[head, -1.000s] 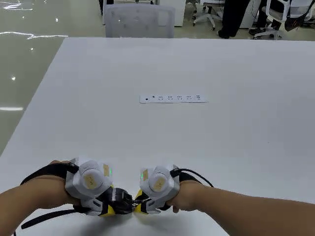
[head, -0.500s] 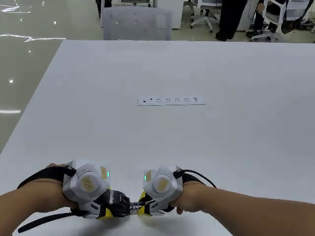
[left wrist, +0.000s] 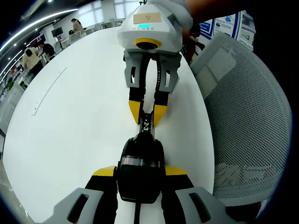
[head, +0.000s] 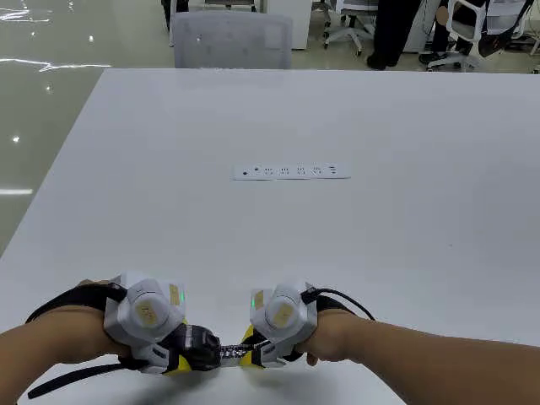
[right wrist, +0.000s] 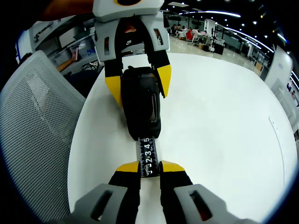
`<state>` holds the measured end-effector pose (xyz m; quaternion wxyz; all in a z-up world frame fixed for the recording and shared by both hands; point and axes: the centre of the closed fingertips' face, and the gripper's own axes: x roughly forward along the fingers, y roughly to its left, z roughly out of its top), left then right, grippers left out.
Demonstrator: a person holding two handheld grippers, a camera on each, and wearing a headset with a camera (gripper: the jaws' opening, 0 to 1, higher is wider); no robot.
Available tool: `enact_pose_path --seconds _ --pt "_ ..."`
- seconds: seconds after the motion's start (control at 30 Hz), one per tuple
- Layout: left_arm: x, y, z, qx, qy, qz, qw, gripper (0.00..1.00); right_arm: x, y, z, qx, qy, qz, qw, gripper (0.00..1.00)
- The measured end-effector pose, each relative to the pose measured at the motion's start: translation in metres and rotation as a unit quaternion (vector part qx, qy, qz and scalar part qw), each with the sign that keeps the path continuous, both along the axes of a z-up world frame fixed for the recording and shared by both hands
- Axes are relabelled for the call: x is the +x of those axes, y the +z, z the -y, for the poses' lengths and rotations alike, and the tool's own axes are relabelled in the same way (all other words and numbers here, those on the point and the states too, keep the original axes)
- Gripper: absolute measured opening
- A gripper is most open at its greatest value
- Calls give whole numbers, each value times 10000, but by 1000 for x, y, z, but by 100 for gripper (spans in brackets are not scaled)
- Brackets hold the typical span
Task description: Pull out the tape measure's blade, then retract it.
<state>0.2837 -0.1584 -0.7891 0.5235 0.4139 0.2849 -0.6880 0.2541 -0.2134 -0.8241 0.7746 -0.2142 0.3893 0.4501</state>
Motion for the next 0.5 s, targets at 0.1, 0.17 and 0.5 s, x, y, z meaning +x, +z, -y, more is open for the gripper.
enact_pose_path --seconds 0.1,0.17,0.5 --pt "0 0 0 8 -9 7 10000 32 -1 0 2 -10 -3 -4 10000 13" --pt "0 0 0 7 0 7 10000 32 -1 0 3 -14 -10 -1 10000 13" --pt "0 0 0 9 2 13 10000 32 -4 1 9 -50 -20 1 10000 13"
